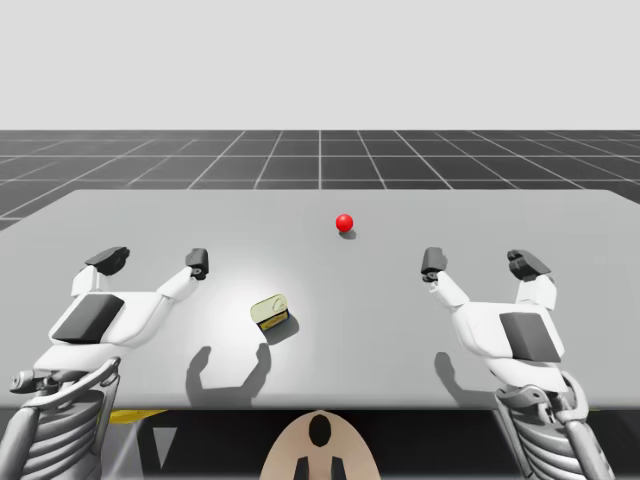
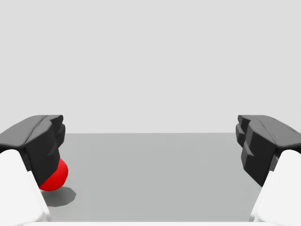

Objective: Watch the red light. When it turns green, pick up the object.

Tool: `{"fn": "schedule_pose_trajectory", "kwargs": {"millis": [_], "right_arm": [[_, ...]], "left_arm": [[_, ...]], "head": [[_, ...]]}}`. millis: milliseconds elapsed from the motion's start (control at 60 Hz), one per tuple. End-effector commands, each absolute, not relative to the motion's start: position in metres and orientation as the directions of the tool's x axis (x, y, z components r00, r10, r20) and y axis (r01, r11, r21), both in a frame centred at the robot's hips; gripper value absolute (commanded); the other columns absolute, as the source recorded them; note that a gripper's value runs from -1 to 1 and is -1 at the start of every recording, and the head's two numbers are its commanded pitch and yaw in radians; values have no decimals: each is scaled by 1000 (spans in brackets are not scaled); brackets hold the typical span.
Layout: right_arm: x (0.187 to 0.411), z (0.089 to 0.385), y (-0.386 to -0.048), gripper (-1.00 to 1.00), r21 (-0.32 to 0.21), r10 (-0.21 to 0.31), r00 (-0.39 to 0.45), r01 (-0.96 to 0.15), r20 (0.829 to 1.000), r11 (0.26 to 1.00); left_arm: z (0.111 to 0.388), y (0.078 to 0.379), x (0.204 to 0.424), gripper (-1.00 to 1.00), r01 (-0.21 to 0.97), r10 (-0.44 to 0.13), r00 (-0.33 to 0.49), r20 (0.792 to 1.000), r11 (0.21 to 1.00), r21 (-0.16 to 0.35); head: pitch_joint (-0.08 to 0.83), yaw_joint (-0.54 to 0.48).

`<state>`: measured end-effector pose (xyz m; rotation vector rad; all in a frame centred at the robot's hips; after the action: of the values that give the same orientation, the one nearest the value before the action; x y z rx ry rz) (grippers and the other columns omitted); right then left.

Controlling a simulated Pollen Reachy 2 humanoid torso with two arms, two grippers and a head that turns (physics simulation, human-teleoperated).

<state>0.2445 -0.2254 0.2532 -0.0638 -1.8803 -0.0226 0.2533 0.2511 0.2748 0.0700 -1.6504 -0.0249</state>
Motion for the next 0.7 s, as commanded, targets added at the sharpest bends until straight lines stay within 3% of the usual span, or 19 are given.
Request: {"fn": "schedule_pose_trajectory", "kwargs": {"millis": [17, 700], "right_arm": [[244, 251, -222, -1000, 8, 10, -301, 56, 954, 998], [244, 252, -222, -1000, 1, 16, -310, 56, 951, 998]], "left_arm": [[274, 251, 253, -1000, -30, -57, -78, 995, 998, 55], [274, 251, 254, -1000, -31, -54, -72, 996, 998, 52]], "head": [[408, -97], [412, -98]]}}
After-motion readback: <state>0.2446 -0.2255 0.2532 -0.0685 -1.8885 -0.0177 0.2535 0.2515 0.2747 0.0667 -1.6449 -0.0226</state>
